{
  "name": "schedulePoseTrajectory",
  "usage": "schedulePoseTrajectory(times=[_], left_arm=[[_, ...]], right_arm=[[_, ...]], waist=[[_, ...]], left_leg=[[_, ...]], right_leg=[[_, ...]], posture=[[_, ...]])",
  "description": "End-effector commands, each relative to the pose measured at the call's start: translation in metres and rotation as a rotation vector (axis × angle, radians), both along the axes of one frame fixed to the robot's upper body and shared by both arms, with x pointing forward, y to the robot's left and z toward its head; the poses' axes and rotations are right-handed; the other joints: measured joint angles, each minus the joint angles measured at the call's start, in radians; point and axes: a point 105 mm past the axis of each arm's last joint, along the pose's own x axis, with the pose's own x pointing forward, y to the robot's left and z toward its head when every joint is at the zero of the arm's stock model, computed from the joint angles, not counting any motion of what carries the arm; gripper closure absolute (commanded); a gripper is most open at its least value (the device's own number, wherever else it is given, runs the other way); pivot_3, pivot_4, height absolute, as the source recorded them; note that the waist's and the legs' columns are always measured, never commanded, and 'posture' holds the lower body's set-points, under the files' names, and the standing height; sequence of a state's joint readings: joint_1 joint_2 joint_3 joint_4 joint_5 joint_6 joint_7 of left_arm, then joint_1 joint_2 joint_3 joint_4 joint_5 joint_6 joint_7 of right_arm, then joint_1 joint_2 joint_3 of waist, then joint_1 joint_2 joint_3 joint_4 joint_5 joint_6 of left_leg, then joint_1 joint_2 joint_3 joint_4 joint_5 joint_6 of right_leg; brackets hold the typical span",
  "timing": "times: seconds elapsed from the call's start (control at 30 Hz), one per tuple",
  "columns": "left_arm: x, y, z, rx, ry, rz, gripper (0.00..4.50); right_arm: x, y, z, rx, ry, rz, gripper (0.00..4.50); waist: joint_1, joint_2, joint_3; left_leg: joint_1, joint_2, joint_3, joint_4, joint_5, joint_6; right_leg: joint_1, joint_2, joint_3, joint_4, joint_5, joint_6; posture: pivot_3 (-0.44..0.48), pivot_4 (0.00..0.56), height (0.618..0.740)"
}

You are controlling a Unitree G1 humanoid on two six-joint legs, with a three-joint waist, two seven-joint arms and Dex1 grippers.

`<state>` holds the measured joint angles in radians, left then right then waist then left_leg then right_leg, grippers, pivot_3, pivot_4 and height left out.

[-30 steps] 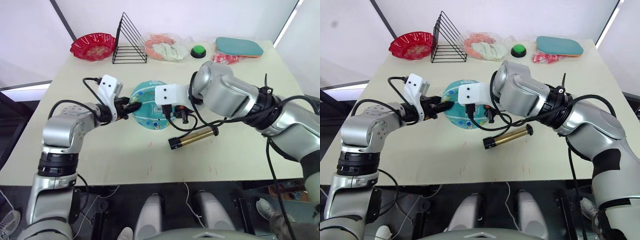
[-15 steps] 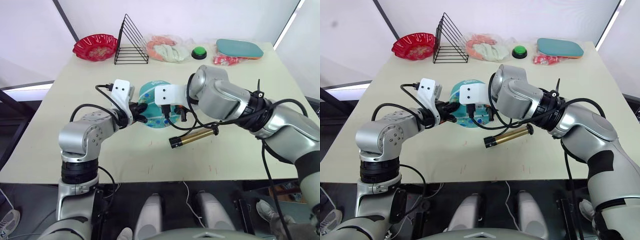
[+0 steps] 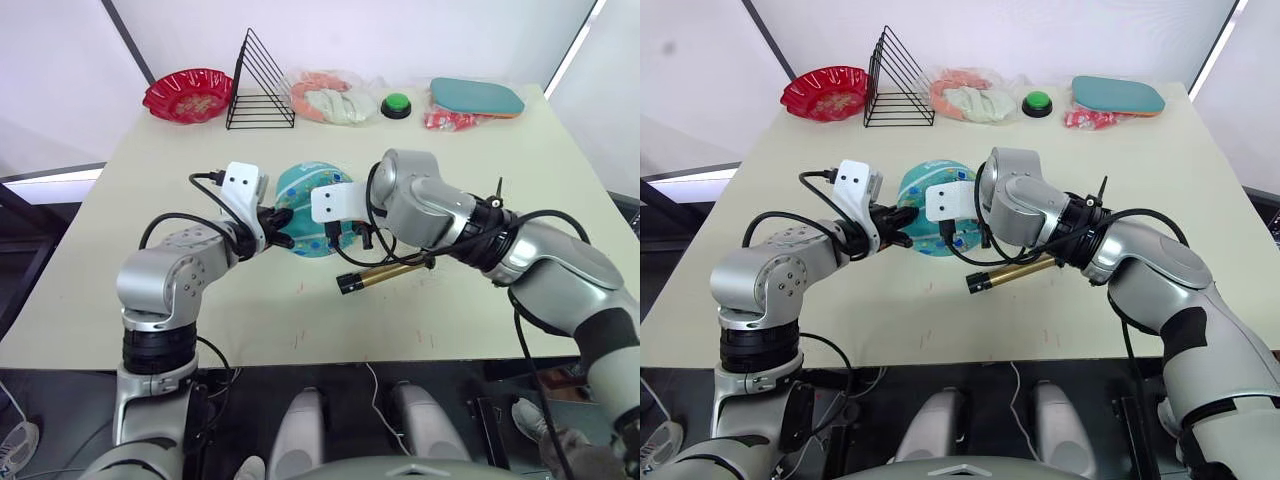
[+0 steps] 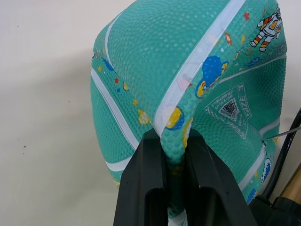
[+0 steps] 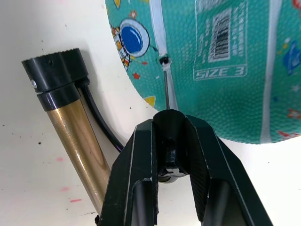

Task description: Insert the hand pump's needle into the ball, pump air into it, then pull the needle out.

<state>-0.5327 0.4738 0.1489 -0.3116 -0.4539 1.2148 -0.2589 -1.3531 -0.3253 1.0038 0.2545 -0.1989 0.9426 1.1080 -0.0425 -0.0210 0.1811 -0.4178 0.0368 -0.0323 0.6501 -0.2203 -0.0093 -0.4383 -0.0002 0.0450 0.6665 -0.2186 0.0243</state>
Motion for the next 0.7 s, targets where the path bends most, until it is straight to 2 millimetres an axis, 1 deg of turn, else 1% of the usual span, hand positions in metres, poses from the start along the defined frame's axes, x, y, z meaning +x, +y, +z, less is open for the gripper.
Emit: schedulePoseTrajectory(times=[0.03,0.2,0.5,0.7], left_arm=[[-0.002,0.008,0.001,0.021,-0.008,0.035,4.49],[-0.003,0.01,-0.001,0.021,-0.003,0.041,4.49],[-0.005,0.013,-0.003,0.026,0.002,0.055,4.49],[-0.005,0.013,-0.004,0.027,0.007,0.06,4.49]], right_arm=[[-0.001,0.006,0.004,0.02,-0.006,0.018,4.2],[-0.002,0.009,0.005,0.03,-0.001,0.027,4.2],[-0.012,0.015,0.011,0.054,0.012,0.06,4.2],[-0.009,0.016,0.009,0.053,0.007,0.055,4.2]], waist=[[-0.001,0.0,0.0],[-0.001,0.0,0.0],[-0.003,0.0,0.0],[-0.004,0.0,0.0]], left_leg=[[0.0,0.0,0.0,0.0,0.0,0.0],[0.0,0.0,0.0,0.0,0.0,0.0],[0.0,0.0,0.0,0.0,0.0,0.0],[0.001,0.0,0.0,0.0,0.0,0.0]], right_leg=[[0.0,0.0,0.0,0.0,0.0,0.0],[0.0,0.0,0.0,0.0,0.0,0.0],[0.0,0.0,0.0,0.0,0.0,0.0],[0.0,0.0,0.0,0.0,0.0,0.0]], posture=[[0.0,0.15,0.74],[0.0,0.15,0.74],[0.0,0.15,0.74],[0.0,0.15,0.74]])
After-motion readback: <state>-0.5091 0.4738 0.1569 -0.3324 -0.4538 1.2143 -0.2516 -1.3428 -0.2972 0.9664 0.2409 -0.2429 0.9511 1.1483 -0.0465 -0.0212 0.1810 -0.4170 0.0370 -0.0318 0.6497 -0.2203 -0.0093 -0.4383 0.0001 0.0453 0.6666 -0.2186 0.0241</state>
